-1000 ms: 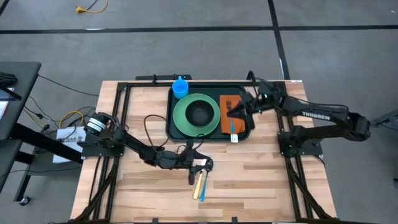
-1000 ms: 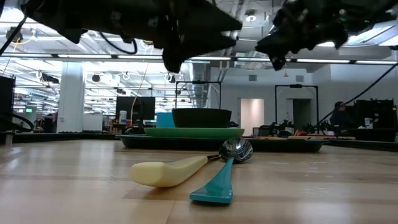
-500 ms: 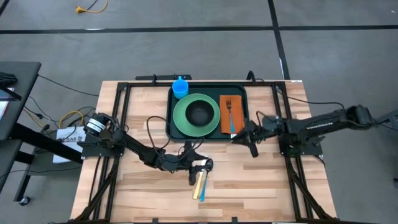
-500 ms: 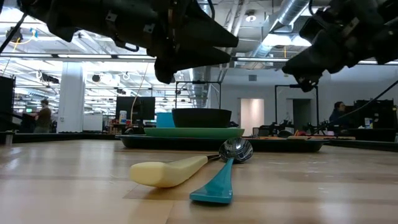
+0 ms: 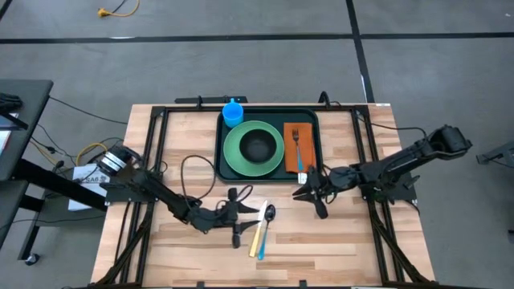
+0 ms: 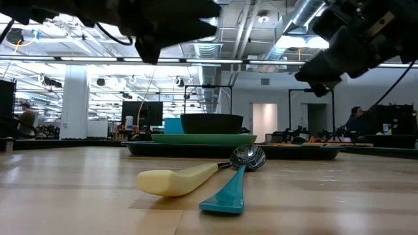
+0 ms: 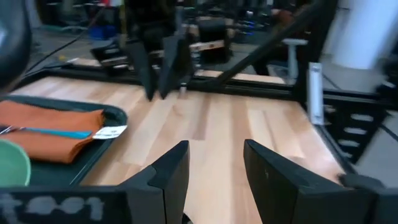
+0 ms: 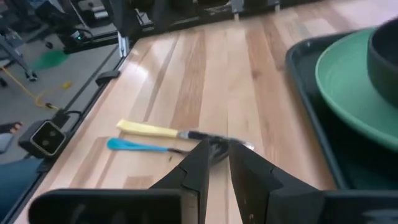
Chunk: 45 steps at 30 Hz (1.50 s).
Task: Set up tray
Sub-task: Put the blue spoon beside the blue fork on the brown table napkin on the black serving tray
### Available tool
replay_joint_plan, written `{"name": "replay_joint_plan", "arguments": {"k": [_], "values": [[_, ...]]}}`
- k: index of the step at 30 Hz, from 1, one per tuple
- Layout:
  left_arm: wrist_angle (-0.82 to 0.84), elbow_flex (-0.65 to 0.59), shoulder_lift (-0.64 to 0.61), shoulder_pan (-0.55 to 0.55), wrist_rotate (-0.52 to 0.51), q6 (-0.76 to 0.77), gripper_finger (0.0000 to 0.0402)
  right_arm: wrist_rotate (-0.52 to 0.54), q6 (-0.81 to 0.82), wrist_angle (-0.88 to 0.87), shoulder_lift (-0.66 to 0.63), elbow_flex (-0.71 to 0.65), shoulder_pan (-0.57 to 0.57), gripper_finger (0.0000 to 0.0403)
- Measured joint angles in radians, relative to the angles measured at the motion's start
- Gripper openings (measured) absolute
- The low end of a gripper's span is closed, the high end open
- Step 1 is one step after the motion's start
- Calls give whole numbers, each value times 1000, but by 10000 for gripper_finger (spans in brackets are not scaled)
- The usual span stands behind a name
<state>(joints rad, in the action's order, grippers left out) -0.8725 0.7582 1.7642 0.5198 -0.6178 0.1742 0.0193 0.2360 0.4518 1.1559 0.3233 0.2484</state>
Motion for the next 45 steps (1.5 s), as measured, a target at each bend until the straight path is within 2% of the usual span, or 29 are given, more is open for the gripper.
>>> {"name": "replay_joint_plan", "arguments": {"k": [4, 8, 12, 16, 21, 25, 33, 39, 45], "values": [[111, -64, -134, -15, 84, -41, 142, -41, -66, -6, 24, 42, -29, 56], [353, -138, -328, -57, 90, -57, 142, -128, -103, -109, 29, 101, -88, 56], [528, -220, -541, -98, 119, -59, 142, -159, -103, -195, 48, 157, -155, 56], [519, -314, -706, -110, 168, -111, 142, -175, -97, -181, 105, 188, -196, 56], [516, -383, -832, -109, 161, -125, 142, -177, -83, -174, 188, 221, -221, 56], [529, -401, -863, -108, 166, -83, 142, -178, -45, -171, 256, 253, -218, 56], [520, -401, -846, -105, 206, 7, 142, -178, 42, -174, 351, 278, -173, 56], [515, -399, -846, -97, 214, 67, 142, -168, 112, -75, 403, 281, -93, 56], [526, -399, -846, -72, 217, 102, 142, 15, 217, -55, 418, 282, -17, 56]]}}
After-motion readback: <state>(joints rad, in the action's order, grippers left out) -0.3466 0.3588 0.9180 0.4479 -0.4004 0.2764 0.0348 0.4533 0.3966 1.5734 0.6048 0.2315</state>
